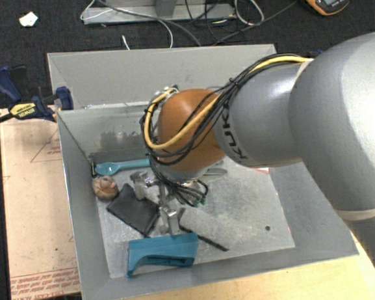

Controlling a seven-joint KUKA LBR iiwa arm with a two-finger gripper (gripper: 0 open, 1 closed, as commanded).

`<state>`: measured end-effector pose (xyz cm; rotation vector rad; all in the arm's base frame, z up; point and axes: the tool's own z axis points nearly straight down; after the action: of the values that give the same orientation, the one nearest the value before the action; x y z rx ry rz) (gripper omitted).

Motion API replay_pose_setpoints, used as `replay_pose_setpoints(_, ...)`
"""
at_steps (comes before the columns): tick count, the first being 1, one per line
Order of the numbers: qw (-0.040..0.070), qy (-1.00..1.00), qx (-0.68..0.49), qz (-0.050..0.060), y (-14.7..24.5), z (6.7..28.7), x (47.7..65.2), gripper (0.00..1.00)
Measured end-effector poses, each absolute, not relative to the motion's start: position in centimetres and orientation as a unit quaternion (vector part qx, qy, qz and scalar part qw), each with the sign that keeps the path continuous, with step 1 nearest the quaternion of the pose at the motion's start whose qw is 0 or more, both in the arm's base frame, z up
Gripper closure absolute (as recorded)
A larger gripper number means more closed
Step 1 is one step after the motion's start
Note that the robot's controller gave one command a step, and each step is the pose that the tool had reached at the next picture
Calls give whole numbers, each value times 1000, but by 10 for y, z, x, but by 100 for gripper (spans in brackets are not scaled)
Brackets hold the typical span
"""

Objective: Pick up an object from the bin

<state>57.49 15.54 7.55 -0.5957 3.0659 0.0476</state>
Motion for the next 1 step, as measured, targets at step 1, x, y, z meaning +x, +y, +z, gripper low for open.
replay_pose_setpoints(1,5,986,-165,15,153,79,574,0)
